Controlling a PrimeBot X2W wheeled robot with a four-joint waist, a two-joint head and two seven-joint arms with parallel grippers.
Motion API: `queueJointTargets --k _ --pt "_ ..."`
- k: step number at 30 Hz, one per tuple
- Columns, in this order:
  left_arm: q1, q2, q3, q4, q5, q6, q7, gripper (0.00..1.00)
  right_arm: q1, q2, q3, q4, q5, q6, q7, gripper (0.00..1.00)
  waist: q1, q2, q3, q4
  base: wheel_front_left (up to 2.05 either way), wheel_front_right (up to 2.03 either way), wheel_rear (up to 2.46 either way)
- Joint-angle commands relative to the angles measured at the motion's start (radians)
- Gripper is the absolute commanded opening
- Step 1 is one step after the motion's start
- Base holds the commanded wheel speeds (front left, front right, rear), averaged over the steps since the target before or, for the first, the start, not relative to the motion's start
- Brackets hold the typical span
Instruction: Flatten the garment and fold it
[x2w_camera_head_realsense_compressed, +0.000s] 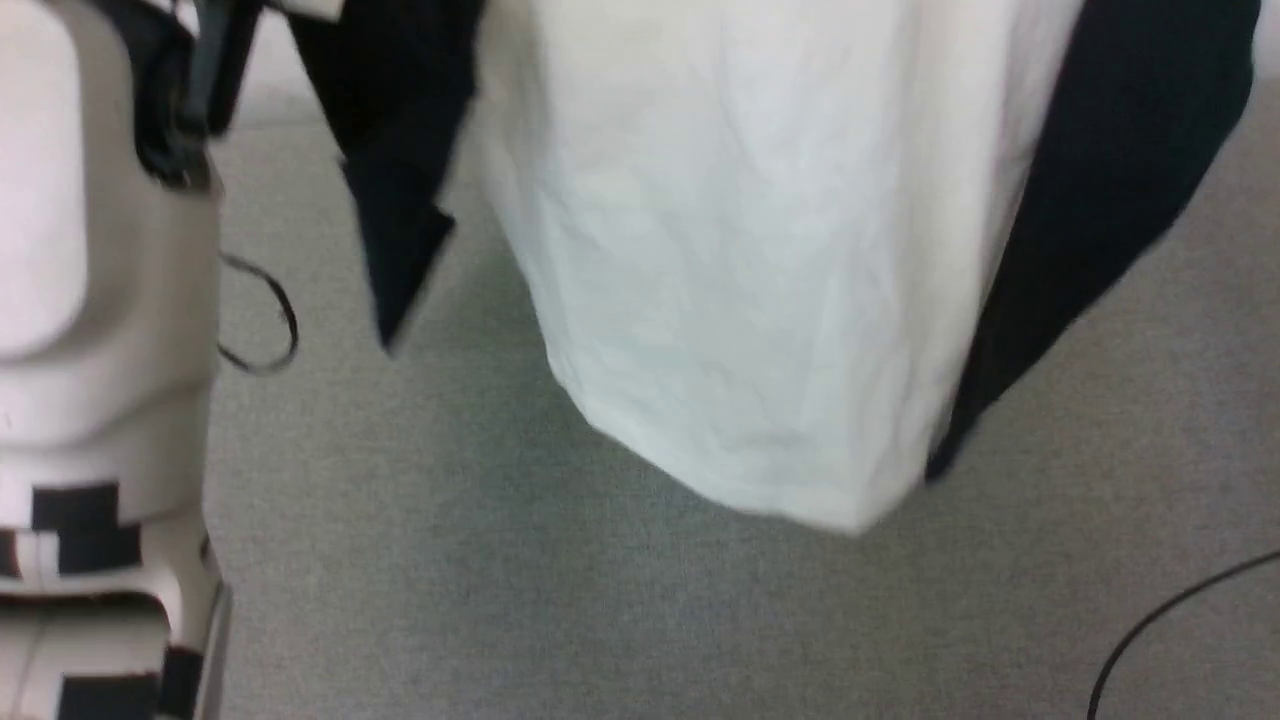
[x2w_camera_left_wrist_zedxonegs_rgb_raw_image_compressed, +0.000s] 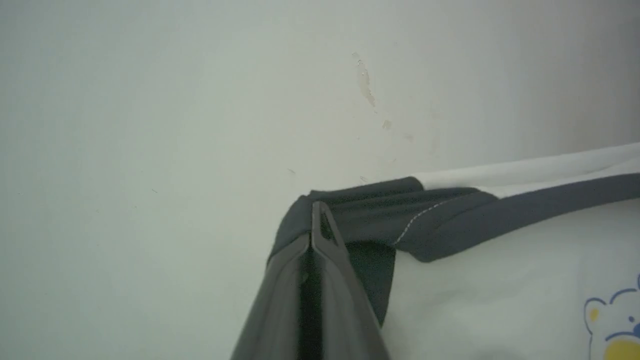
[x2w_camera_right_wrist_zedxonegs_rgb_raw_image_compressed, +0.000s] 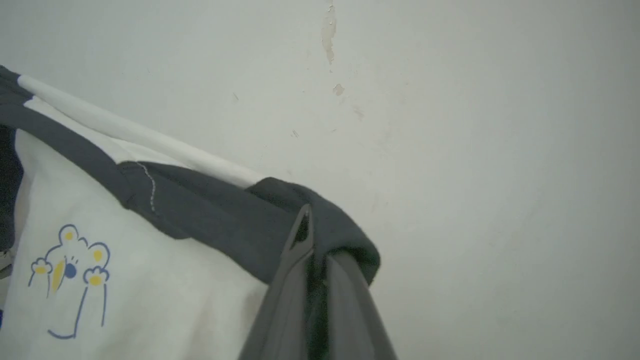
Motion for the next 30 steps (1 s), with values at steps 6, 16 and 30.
queueJointTargets --k 6,16,30 --pt "-0.223 0.044 0.002 0.254 0.06 0.0 -0.091 0.0 -0.258 -0.004 0.077 0.26 -0.008 -0.004 -0.157 0.0 -0.0003 0.0 0.185 -0.042 0.0 0.0 0.0" --pt "-0.368 0.021 0.02 0.595 0.051 0.015 -0.278 0.0 -0.439 0.09 0.195 0.648 0.008 -0.004 -0.425 0.0 -0.0003 0.0 0.259 -0.06 0.0 0.0 0.0" --pt "-0.061 -0.094 0.106 0.91 -0.095 -0.031 -0.426 0.0 -0.139 0.126 0.381 0.892 0.157 -0.004 -0.595 0.0 -0.0003 0.0 0.195 -0.009 0.0 0.0 0.0"
